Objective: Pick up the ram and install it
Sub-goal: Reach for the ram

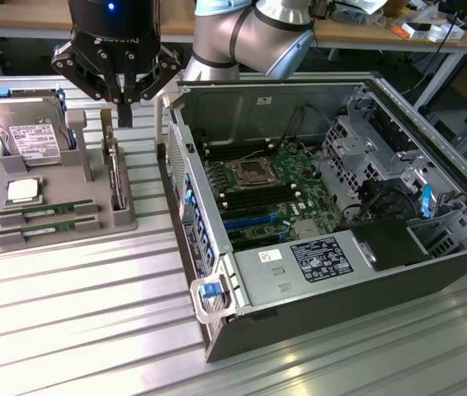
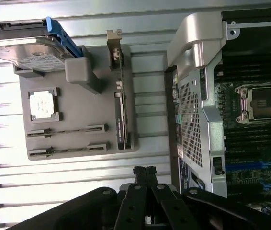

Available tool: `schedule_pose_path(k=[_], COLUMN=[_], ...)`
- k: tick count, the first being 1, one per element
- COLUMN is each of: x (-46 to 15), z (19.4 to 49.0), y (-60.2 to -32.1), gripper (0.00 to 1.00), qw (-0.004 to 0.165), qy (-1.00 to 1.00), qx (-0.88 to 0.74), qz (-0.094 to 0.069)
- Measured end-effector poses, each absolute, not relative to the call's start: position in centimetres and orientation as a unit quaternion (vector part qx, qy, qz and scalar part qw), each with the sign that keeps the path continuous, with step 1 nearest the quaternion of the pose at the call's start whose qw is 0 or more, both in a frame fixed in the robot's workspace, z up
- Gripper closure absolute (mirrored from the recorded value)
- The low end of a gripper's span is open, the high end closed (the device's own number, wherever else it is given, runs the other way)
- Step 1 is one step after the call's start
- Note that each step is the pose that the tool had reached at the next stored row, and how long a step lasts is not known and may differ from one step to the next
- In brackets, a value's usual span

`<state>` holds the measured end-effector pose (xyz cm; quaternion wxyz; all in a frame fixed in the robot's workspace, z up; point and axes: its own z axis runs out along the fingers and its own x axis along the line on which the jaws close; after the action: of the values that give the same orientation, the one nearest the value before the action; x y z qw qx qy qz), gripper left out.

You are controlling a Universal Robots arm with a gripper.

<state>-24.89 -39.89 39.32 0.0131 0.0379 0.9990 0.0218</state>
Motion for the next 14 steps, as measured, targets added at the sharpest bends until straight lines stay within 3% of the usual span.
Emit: schedule_pose_path(k=[14], x=[-26.7], z=[39.3], y=[-39.9], gripper=[0.89], qw=[0.013], qy=[0.999], qx=[0.038], qz=[0.022])
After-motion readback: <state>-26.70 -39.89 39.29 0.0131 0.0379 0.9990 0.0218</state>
